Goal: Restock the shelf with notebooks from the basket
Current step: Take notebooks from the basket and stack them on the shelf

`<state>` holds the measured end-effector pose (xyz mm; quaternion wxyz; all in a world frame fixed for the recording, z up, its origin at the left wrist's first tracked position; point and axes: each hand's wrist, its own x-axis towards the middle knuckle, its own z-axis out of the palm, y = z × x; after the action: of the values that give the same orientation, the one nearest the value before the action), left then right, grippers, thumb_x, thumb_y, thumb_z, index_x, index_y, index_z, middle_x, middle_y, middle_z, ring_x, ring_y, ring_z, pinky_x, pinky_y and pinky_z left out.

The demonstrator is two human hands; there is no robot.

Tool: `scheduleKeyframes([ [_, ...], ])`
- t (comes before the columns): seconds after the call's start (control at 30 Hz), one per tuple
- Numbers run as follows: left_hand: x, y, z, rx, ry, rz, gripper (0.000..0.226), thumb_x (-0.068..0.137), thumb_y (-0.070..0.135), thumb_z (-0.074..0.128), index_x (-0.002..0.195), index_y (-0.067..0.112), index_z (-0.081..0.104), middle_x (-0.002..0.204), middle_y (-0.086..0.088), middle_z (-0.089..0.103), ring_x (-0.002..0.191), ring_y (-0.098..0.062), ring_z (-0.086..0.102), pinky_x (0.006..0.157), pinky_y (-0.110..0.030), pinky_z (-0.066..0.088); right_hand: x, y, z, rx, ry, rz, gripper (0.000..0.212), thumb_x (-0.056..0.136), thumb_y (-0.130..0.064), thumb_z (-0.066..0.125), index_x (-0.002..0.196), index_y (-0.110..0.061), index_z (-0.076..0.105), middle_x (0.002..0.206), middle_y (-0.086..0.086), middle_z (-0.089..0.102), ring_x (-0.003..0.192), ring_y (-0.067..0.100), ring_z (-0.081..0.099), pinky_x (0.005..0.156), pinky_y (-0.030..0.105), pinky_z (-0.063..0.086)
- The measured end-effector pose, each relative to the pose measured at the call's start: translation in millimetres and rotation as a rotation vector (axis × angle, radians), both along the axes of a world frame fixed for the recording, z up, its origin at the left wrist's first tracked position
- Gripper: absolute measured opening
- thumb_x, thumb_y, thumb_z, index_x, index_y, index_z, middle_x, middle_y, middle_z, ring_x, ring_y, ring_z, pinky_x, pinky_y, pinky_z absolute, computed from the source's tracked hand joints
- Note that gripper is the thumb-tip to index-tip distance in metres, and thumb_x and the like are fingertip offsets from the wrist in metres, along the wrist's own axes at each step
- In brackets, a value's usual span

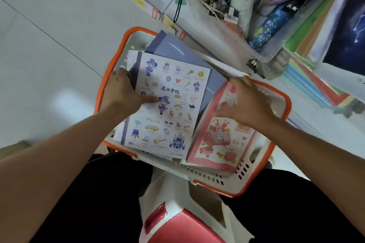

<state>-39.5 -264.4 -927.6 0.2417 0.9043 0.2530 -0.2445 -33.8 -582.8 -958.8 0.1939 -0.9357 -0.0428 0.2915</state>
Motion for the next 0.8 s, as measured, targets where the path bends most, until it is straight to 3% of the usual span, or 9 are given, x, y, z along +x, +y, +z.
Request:
scheduleKeyframes([
  [0.1,18,-3,3,-0.037,-0.004,-0.147,0.066,0.041,0.05,0.095,0.085,0.023,0.054,0.075,0.013,0.056,0.064,-0.003,0.051,0.048,-0.015,0.031,14,15,2,0.019,-0.065,0.018,0.073,0.054,-0.061,0.089,0.096,-0.016,0.051,0.097,-0.002,0.051,0.089,0.023,0.053,0.068,0.036,0.042],
  [0.23,31,-10,6,-0.083,0.023,-0.343,0.056,0.05,0.038,0.095,0.086,0.024,0.054,0.077,0.014,0.058,0.06,0.001,0.048,0.049,-0.01,0.031,32,13,13,-0.077,-0.095,0.113,0.066,0.053,-0.062,0.088,0.085,-0.012,0.061,0.083,0.004,0.064,0.076,0.025,0.058,0.066,0.039,0.051],
  [0.3,39,-7,6,-0.109,0.091,-0.374,0.043,0.057,0.033,0.094,0.078,0.022,0.058,0.065,0.019,0.06,0.054,-0.001,0.056,0.045,-0.009,0.035,39,2,16,-0.085,-0.098,0.171,0.061,0.052,-0.061,0.089,0.078,-0.015,0.058,0.074,0.002,0.06,0.07,0.024,0.056,0.061,0.036,0.048],
  [0.4,55,-6,8,-0.15,0.174,-0.464,0.024,0.07,0.032,0.087,0.069,0.02,0.066,0.065,0.007,0.068,0.062,-0.01,0.067,0.05,-0.017,0.046,47,-18,25,0.08,0.117,0.268,0.054,0.059,-0.06,0.085,0.068,-0.018,0.052,0.059,-0.007,0.047,0.054,0.013,0.044,0.05,0.031,0.033],
  [0.47,62,-12,18,-0.205,0.186,-0.483,0.021,0.08,0.032,0.079,0.084,0.013,0.071,0.081,0.0,0.072,0.075,-0.018,0.069,0.064,-0.026,0.054,51,-24,35,0.237,0.327,0.293,0.045,0.065,-0.059,0.08,0.07,-0.017,0.065,0.05,-0.009,0.046,0.044,0.009,0.041,0.045,0.023,0.033],
  [0.53,65,-21,33,-0.268,0.173,-0.449,0.024,0.086,0.031,0.073,0.099,0.011,0.071,0.091,-0.003,0.073,0.082,-0.021,0.07,0.072,-0.032,0.058,51,-28,46,0.299,0.426,0.365,0.036,0.067,-0.059,0.077,0.079,-0.024,0.075,0.057,-0.007,0.059,0.05,0.011,0.051,0.05,0.026,0.041],
  [0.63,68,-28,66,-0.409,0.057,-0.312,0.022,0.089,0.029,0.071,0.103,0.013,0.07,0.093,-0.003,0.077,0.081,-0.022,0.074,0.066,-0.031,0.06,54,-33,72,0.394,0.383,0.41,0.037,0.073,-0.056,0.08,0.086,-0.022,0.076,0.078,0.004,0.075,0.067,0.02,0.063,0.063,0.037,0.049],
  [0.77,43,-47,121,-0.562,-0.21,-0.206,0.014,0.088,0.031,0.071,0.092,0.018,0.07,0.075,0.011,0.075,0.067,-0.004,0.071,0.052,-0.017,0.054,38,-23,130,0.645,0.124,0.354,0.03,0.08,-0.034,0.077,0.074,-0.006,0.07,0.06,-0.009,0.064,0.052,0.001,0.053,0.052,0.016,0.043],
  [0.8,31,-53,133,-0.563,-0.275,-0.229,0.014,0.089,0.031,0.07,0.091,0.017,0.071,0.077,0.011,0.075,0.071,-0.005,0.071,0.056,-0.018,0.055,31,-20,142,0.716,0.063,0.317,0.027,0.082,-0.028,0.077,0.07,-0.006,0.067,0.055,-0.013,0.059,0.049,-0.002,0.049,0.05,0.014,0.04],
])
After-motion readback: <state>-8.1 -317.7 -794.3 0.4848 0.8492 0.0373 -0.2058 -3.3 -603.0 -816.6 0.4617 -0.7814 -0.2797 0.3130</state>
